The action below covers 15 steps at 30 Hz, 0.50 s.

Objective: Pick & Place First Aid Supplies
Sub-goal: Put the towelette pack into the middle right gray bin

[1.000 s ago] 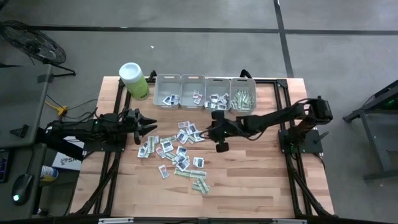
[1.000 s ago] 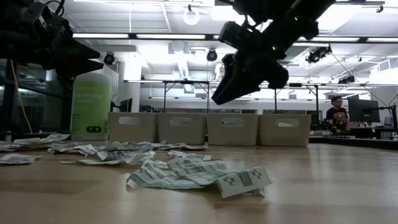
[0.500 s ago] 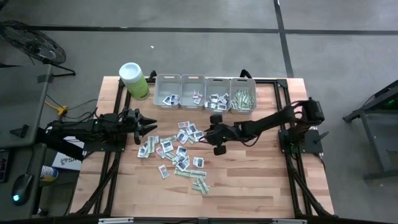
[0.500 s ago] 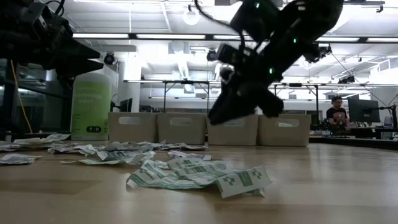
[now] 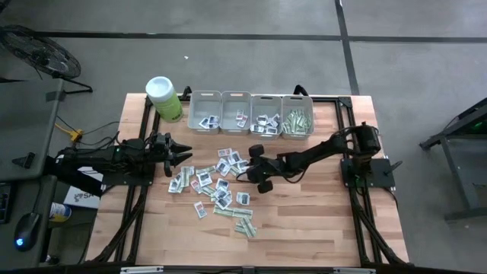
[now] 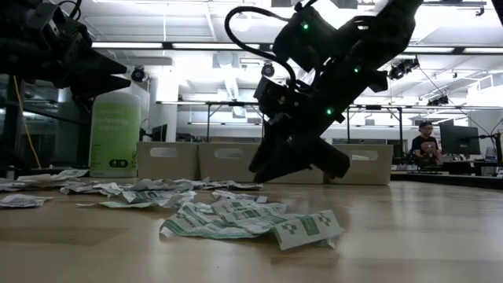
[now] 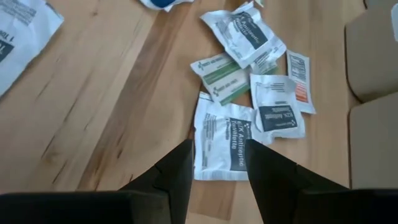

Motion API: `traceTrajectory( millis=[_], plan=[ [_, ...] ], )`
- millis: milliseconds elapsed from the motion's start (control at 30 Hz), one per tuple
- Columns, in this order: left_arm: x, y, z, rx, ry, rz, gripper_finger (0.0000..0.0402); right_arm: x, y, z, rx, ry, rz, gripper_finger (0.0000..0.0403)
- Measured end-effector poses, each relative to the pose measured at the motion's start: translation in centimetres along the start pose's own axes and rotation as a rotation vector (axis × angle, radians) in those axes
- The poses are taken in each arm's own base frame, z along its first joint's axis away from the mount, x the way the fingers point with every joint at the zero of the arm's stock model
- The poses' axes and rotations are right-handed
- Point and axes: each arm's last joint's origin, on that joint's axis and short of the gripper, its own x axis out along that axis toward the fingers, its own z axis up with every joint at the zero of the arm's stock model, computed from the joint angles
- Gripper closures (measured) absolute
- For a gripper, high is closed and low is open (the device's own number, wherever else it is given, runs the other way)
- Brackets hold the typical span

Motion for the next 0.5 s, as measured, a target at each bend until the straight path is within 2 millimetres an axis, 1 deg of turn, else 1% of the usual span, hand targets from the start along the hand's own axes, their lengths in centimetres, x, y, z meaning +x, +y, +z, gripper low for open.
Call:
traceTrajectory(
  millis=[300, 500],
  plan=[
    [0.0, 0.0, -0.01, 0.0, 0.0, 0.0, 0.0252, -0.18, 0.84, 0.12, -0.054, 0.036, -0.022, 0.0263],
    [0.0, 0.0, 0.0, 0.0, 0.0, 0.0, 0.0252, 0.26, 1.1, -0.3, -0.081, 0.064, -0.027, 0.0263]
  ],
)
